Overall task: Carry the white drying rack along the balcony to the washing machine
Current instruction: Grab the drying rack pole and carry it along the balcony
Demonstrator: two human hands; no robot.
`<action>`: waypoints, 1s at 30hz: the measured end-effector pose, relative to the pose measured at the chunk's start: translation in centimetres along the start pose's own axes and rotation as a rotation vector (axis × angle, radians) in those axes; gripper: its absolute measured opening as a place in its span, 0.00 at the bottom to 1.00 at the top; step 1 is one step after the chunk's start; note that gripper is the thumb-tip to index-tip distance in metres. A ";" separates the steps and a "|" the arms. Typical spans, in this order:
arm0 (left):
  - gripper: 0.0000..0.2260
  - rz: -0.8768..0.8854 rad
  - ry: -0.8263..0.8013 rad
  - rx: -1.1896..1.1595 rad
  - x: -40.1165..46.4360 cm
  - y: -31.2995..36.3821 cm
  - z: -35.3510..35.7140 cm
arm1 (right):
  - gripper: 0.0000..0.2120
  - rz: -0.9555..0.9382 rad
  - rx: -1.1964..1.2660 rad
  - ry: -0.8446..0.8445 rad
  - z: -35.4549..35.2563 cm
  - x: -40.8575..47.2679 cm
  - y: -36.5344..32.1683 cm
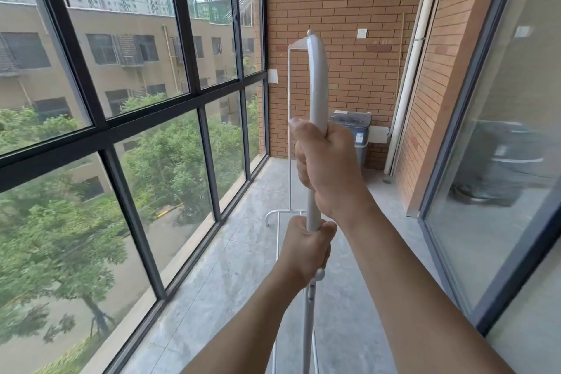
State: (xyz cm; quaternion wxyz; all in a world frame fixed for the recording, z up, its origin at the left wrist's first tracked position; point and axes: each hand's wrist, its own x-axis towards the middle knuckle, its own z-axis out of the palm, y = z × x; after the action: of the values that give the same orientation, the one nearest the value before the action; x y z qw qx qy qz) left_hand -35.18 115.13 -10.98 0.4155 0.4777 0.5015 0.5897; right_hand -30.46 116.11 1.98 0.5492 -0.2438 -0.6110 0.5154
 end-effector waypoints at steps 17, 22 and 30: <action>0.11 0.006 -0.025 -0.003 11.7 -1.0 -4.6 | 0.27 -0.019 -0.030 0.060 2.4 11.2 5.2; 0.12 0.040 -0.036 0.011 15.3 -1.4 -6.3 | 0.26 -0.048 -0.020 0.067 3.3 14.5 6.6; 0.13 0.022 -0.009 0.024 21.0 -2.1 -7.0 | 0.20 -0.039 -0.016 0.050 3.0 20.1 9.3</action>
State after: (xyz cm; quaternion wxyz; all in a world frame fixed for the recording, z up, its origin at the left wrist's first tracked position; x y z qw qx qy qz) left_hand -46.21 134.47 -10.25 0.4057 0.4907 0.5013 0.5859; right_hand -41.31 135.63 2.46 0.5724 -0.2491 -0.6058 0.4932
